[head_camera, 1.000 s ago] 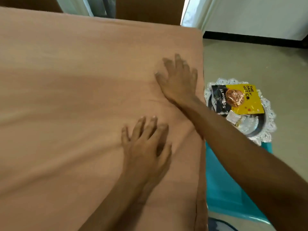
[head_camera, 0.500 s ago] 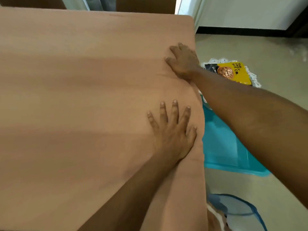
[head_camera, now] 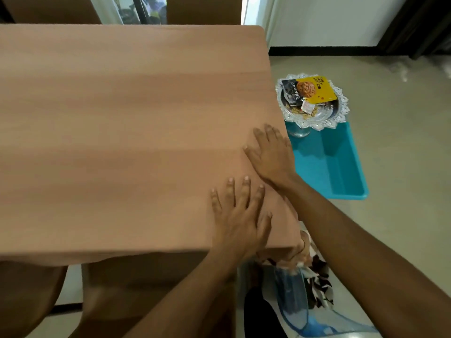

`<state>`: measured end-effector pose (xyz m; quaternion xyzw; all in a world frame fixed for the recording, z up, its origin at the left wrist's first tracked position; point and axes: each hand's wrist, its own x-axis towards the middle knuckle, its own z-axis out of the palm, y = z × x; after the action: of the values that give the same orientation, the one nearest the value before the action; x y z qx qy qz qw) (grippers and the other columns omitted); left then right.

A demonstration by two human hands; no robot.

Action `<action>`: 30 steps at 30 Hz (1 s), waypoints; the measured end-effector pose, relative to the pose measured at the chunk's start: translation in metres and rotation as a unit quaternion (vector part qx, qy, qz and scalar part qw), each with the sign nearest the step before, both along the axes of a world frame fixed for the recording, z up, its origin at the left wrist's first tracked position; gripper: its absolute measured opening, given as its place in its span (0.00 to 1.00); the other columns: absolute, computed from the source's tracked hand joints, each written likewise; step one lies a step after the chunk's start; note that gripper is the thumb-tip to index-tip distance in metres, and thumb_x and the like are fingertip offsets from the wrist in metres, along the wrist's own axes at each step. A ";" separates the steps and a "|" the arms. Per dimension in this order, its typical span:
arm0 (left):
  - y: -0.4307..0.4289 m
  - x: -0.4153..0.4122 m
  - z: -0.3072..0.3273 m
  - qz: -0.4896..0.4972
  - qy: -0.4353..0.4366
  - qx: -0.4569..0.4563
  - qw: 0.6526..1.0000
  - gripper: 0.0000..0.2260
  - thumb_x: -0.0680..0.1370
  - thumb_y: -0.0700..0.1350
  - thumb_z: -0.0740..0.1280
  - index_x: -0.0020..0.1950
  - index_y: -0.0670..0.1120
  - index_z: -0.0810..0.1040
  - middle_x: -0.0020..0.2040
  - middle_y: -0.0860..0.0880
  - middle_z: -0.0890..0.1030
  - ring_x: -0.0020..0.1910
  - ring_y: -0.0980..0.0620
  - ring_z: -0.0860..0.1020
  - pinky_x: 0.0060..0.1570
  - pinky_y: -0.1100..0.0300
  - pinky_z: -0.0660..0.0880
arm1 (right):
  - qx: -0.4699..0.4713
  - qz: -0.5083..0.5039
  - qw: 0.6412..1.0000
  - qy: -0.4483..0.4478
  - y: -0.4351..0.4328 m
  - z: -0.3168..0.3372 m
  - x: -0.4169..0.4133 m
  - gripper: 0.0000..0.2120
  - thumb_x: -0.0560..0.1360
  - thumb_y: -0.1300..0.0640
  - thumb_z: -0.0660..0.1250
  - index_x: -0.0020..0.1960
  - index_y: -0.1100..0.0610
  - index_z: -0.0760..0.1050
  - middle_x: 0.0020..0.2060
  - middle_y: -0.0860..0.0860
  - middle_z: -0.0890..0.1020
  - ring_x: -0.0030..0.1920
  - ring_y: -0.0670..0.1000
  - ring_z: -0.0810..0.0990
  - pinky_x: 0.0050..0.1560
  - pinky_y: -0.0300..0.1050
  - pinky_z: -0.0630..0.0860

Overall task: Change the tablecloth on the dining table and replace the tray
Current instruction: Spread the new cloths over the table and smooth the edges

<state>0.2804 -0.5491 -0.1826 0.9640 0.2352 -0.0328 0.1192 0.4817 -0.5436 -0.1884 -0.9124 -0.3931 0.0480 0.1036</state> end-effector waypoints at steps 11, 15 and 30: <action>0.012 -0.052 0.027 -0.093 -0.164 -0.052 0.981 0.14 0.80 0.55 0.59 0.61 0.54 0.79 0.61 0.54 0.80 0.65 0.51 0.73 0.65 0.46 0.66 | 0.046 -0.083 0.993 0.075 -0.119 -0.005 -0.087 0.29 0.84 0.40 0.51 0.82 0.52 0.55 0.82 0.54 0.54 0.78 0.59 0.61 0.72 0.63 0.67; 0.083 -0.047 0.028 0.024 -0.102 0.021 0.994 0.24 0.80 0.61 0.55 0.72 0.54 0.72 0.74 0.49 0.71 0.73 0.44 0.67 0.67 0.41 0.64 | 0.058 -0.060 0.996 0.032 -0.085 0.006 -0.102 0.29 0.82 0.38 0.50 0.78 0.50 0.59 0.80 0.55 0.59 0.77 0.58 0.61 0.72 0.65 0.64; 0.058 -0.027 0.005 0.047 0.048 0.007 0.998 0.30 0.79 0.70 0.41 0.79 0.64 0.39 0.81 0.52 0.37 0.78 0.39 0.34 0.69 0.28 0.36 | 0.044 -0.081 0.990 0.107 -0.091 -0.003 -0.077 0.31 0.82 0.33 0.48 0.81 0.43 0.51 0.82 0.53 0.51 0.77 0.61 0.63 0.69 0.62 0.69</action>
<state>0.2534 -0.4909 -0.1779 0.9500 0.2862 -0.0722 0.1022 0.4043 -0.6343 -0.1912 -0.9252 -0.3068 0.1189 0.1889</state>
